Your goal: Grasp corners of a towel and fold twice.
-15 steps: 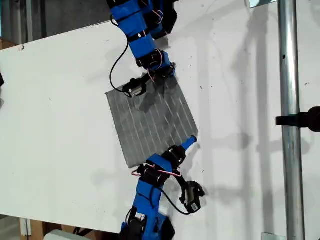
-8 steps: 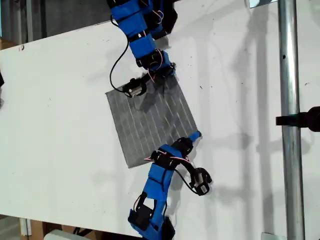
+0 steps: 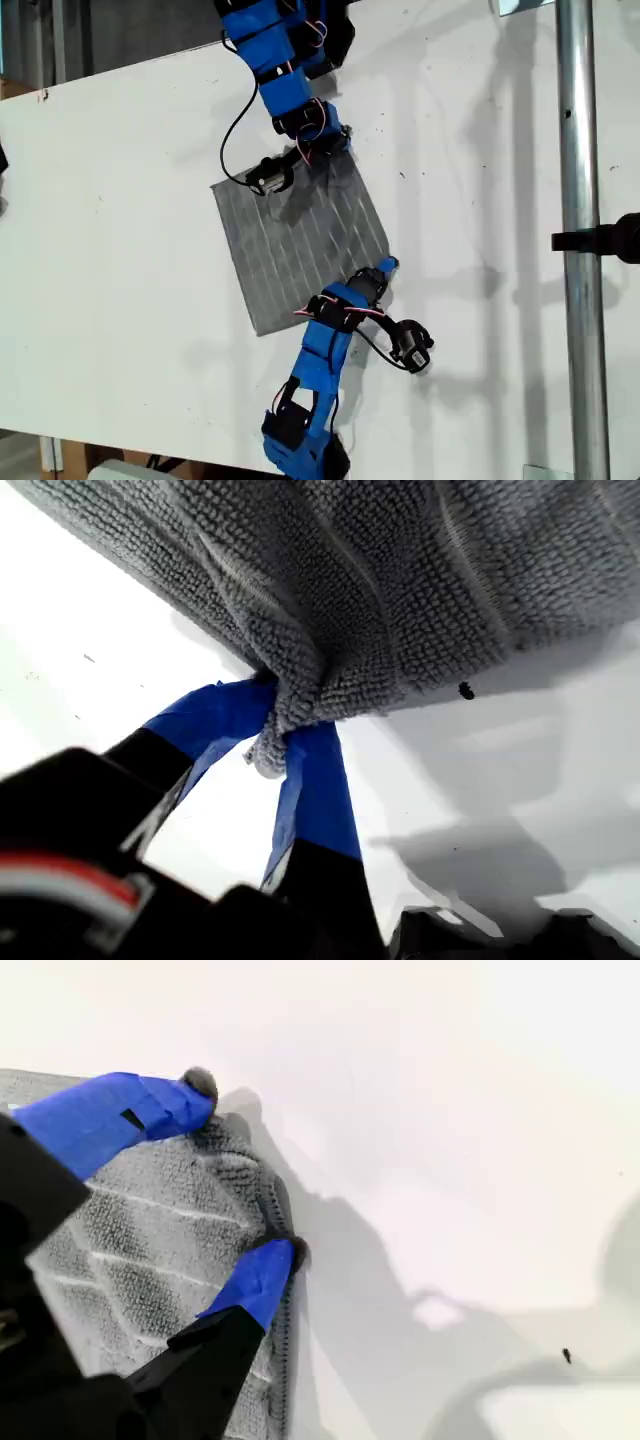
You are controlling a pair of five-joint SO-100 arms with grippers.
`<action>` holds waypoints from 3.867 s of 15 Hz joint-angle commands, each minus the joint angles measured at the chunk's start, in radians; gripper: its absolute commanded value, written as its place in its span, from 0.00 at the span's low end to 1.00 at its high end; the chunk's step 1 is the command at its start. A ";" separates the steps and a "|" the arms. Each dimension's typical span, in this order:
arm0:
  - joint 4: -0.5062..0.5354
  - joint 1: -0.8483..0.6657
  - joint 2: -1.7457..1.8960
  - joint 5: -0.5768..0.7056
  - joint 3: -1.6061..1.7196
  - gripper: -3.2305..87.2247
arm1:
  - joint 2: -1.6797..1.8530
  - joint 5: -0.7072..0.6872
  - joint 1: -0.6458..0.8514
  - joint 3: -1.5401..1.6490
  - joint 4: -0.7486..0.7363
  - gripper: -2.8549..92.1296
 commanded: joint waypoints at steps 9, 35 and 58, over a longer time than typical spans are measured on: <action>0.170 0.003 0.080 -0.054 -0.011 0.00 | 0.038 0.029 -0.098 -0.069 0.008 0.03; 0.356 -0.643 0.744 0.472 0.354 0.00 | -0.176 -0.781 0.805 -1.058 0.456 0.03; 0.437 -0.423 0.606 0.141 0.500 0.30 | -0.371 -0.466 0.701 -0.709 0.506 0.34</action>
